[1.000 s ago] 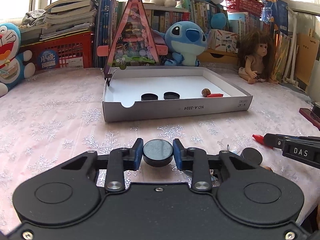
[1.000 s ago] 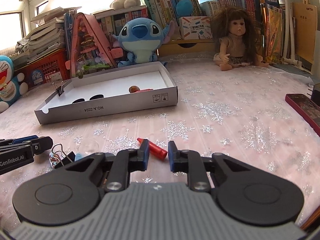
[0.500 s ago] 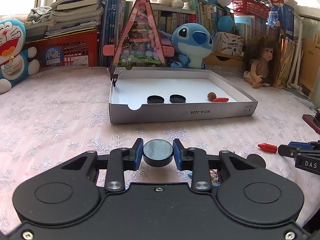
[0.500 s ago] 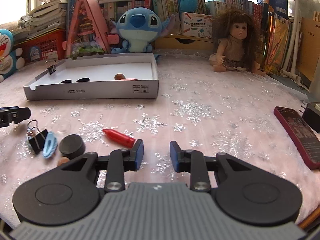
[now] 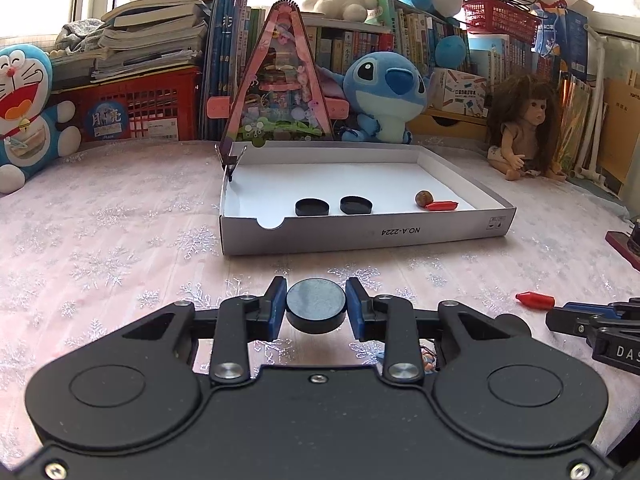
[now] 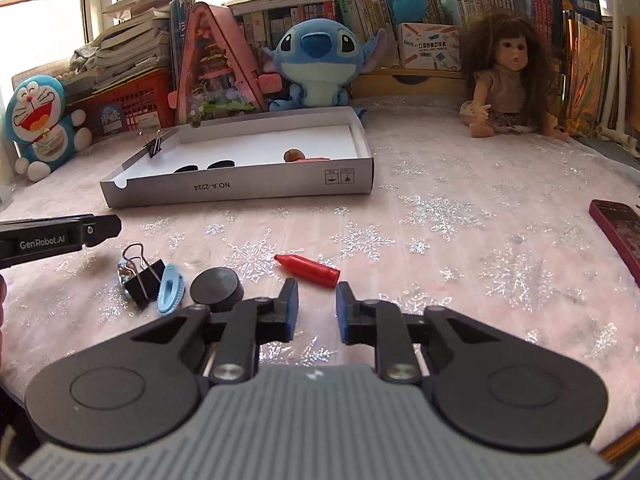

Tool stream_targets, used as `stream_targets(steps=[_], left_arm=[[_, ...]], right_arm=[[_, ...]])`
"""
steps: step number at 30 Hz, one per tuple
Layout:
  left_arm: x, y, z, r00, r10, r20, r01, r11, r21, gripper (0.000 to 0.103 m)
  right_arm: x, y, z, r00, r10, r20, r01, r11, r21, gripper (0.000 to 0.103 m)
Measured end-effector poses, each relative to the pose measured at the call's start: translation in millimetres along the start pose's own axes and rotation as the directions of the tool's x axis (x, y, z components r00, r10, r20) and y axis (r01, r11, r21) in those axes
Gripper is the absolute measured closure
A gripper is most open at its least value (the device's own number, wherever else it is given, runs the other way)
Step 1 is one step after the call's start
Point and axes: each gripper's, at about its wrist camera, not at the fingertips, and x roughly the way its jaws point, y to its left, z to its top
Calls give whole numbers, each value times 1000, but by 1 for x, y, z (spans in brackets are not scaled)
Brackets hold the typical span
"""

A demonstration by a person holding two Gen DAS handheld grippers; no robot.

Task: Organize rigid objects
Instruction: 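Lift the black disc with the left tool while the right tool moves onto the red crayon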

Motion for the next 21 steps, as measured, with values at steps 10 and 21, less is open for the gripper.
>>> stream_targets(steps=[10, 21], left_arm=[[1, 3, 0, 1000, 6, -3, -6, 1000, -10, 73], [2, 5, 1, 1000, 12, -2, -12, 1000, -5, 73]], right_arm=[[22, -10, 11, 998, -56, 2, 56, 998, -37, 86], [7, -18, 15, 984, 171, 40, -152, 944, -293, 36]])
